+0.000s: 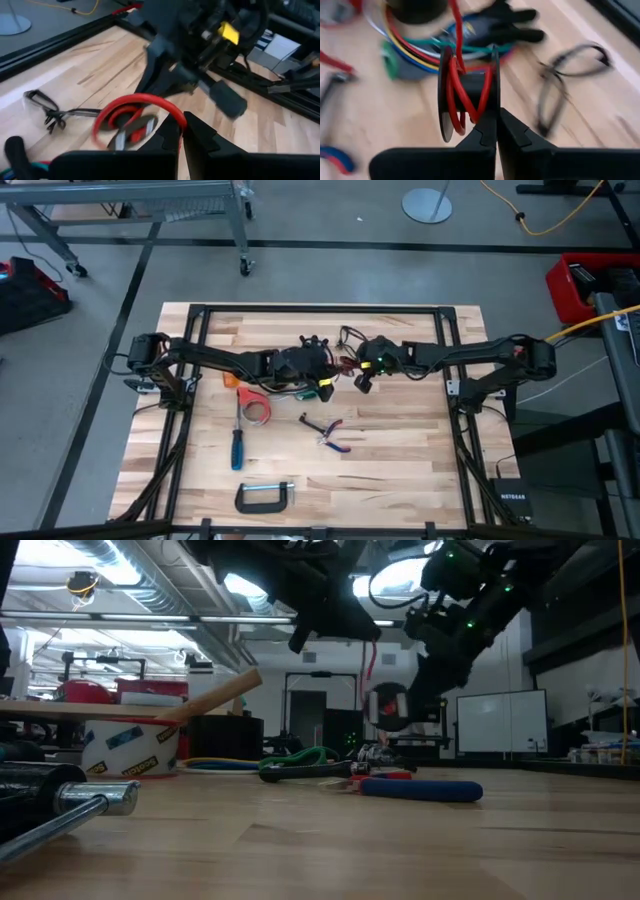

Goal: Coil cords
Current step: Coil the red wire onto the black spool

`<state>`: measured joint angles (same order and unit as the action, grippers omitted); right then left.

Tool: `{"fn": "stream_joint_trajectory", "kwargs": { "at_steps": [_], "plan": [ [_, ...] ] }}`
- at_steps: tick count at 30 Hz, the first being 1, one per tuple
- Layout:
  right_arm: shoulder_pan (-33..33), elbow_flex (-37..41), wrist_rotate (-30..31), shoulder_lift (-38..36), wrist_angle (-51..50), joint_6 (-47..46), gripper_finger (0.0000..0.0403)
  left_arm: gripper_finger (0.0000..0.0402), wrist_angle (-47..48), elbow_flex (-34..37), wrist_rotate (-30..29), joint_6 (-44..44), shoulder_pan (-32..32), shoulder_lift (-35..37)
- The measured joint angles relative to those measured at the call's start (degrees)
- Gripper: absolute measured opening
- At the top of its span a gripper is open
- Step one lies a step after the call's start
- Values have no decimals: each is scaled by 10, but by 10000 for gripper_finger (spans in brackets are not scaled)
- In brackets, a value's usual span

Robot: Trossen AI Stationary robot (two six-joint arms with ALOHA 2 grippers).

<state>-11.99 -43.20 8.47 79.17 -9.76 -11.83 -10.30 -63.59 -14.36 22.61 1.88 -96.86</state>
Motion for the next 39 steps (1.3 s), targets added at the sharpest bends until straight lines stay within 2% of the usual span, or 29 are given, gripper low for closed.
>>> {"fn": "stream_joint_trajectory", "kwargs": {
  "at_steps": [7, 11, 17, 31, 39],
  "plan": [
    [0, 0, -106, 34, 119, -19, 1, 0, 0, 0, 7, -18, 0, 0],
    [0, 0, -159, 44, 139, -24, 1, 0, 1, 0, 23, -15, 1, 0],
    [0, 0, -100, 44, 148, -60, 1, 0, 2, 0, 33, -6, -10, 0],
    [0, 0, -110, 44, 278, -124, 1, 0, 3, 0, 35, -11, -24, 0],
    [23, 0, -109, 44, 280, -134, 1, 0, 5, 0, 42, -17, -23, 0]
  ]
}}
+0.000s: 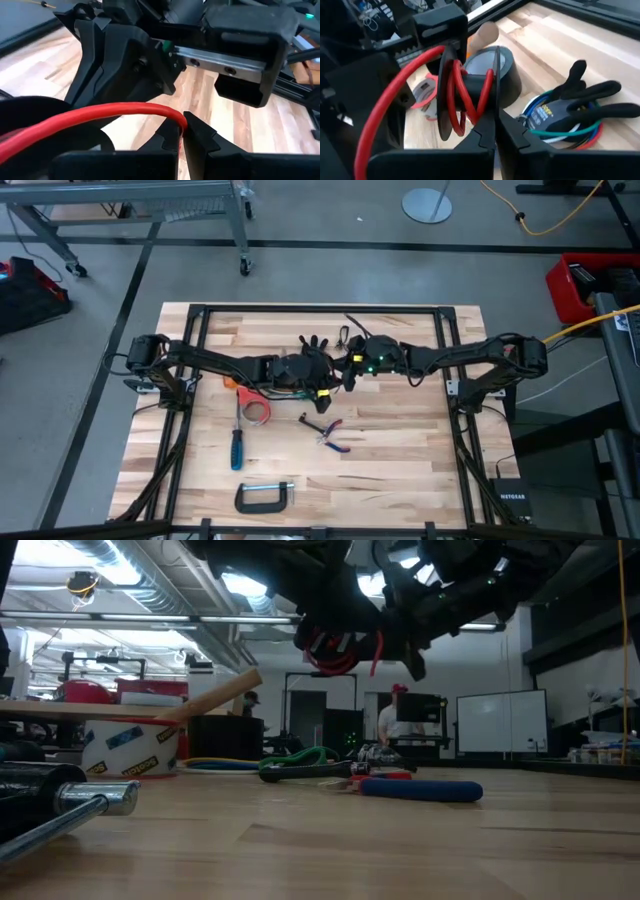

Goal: Coil cords
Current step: Coil the red wire onto the black spool

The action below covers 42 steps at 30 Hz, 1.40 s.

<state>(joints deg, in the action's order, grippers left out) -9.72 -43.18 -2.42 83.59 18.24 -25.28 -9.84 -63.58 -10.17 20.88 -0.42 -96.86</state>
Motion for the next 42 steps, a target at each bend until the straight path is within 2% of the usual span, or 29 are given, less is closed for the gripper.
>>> {"fn": "stream_joint_trajectory", "kwargs": {
  "at_steps": [13, 33, 38, 42],
  "plan": [
    [26, 1, 48, 0, 6, -12, 1, 0, 0, 0, 23, 12, 0, 0],
    [27, 2, 43, 0, 13, -43, 1, 0, 69, 0, 35, 19, -20, -4],
    [27, 0, 34, 0, 5, -44, 1, 0, 73, 0, 5, 30, -20, -4],
    [27, -2, 39, -1, -31, -30, 1, 0, 72, 0, 5, 38, -17, -5]
  ]
}}
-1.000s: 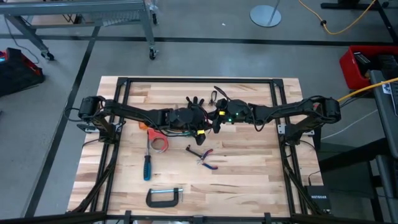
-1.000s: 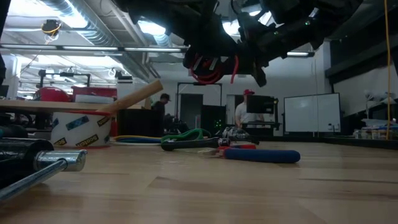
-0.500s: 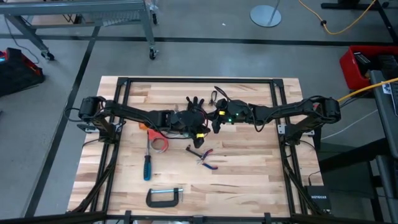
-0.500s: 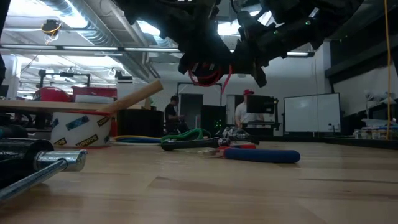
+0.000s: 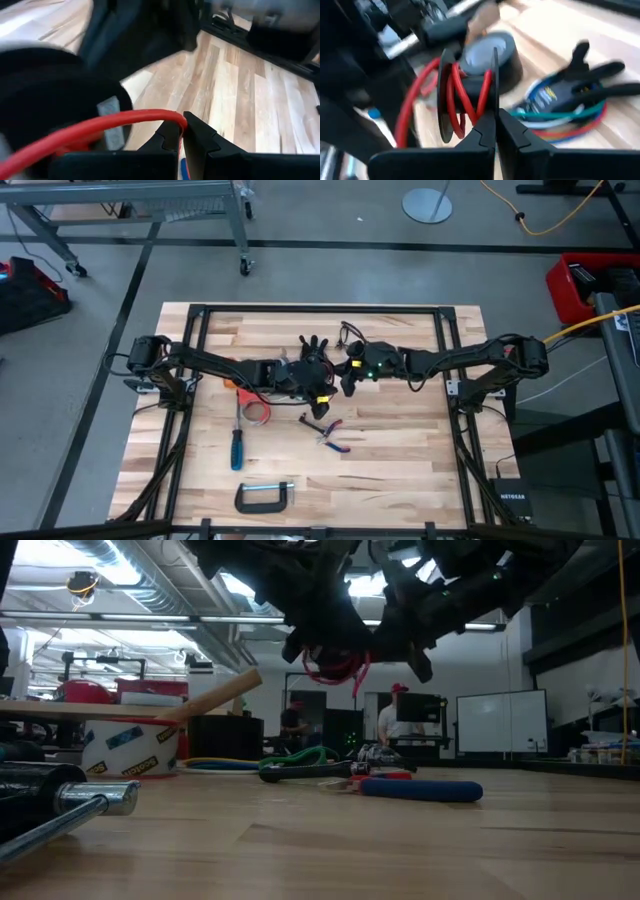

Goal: Coil cords
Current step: Coil the red wire onto the black spool

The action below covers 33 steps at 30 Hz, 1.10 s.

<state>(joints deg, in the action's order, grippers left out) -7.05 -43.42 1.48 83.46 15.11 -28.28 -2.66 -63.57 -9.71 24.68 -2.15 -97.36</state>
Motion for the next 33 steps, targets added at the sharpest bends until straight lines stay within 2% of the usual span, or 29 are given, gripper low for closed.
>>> {"fn": "stream_joint_trajectory", "kwargs": {
  "at_steps": [14, 33],
  "plan": [
    [0, 1, -75, 0, -91, 51, 1, 0, 3, 0, -6, 8, 2, 0],
    [0, 2, -28, 1, -59, -16, 1, 0, -72, 0, 10, 54, 11, -1]
  ]
}}
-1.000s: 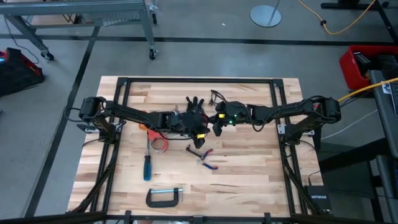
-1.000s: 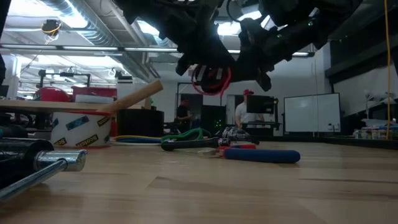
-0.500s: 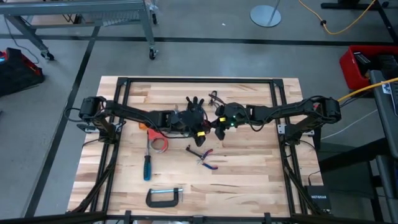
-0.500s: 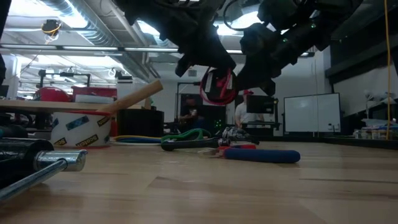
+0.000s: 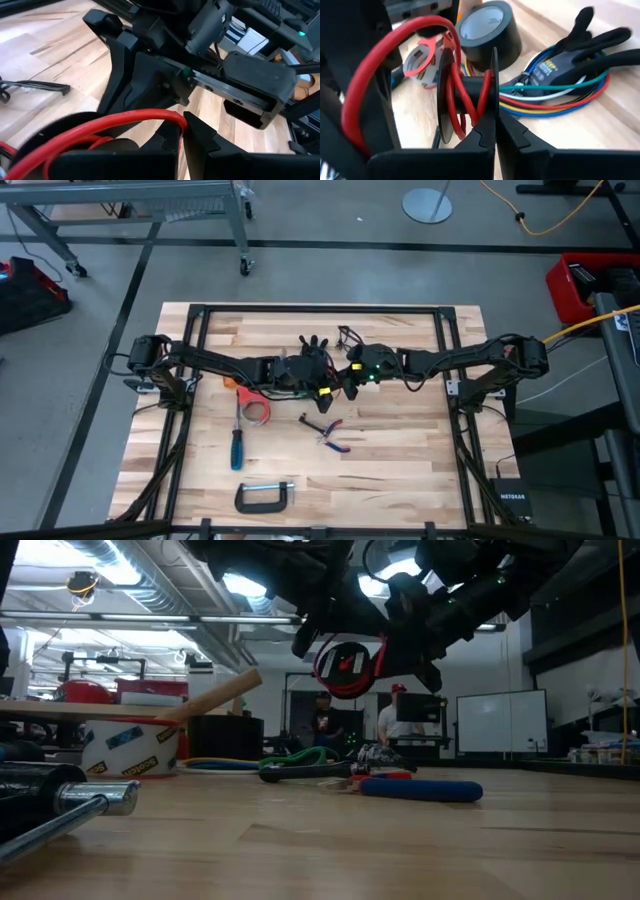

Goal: Coil cords
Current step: Coil the red wire onto the black spool

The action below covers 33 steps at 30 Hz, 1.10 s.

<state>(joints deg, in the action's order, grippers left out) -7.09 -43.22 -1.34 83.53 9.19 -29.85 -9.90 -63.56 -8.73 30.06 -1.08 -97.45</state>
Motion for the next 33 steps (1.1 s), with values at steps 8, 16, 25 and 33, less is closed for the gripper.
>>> {"fn": "stream_joint_trajectory", "kwargs": {
  "at_steps": [8, 16, 25, 33],
  "plan": [
    [0, 0, -15, 0, 17, -1, 1, 0, 2, -5, 54, -14, 2, 0],
    [0, 0, -70, 0, 11, -4, 1, 0, 23, -33, 123, -20, 5, -1],
    [0, 0, -104, 0, 20, -15, 1, 0, 38, -41, 152, -25, 9, -1],
    [0, 0, -158, 1, 9, -6, 1, 0, 52, -41, 164, -20, 29, -1]
  ]
}}
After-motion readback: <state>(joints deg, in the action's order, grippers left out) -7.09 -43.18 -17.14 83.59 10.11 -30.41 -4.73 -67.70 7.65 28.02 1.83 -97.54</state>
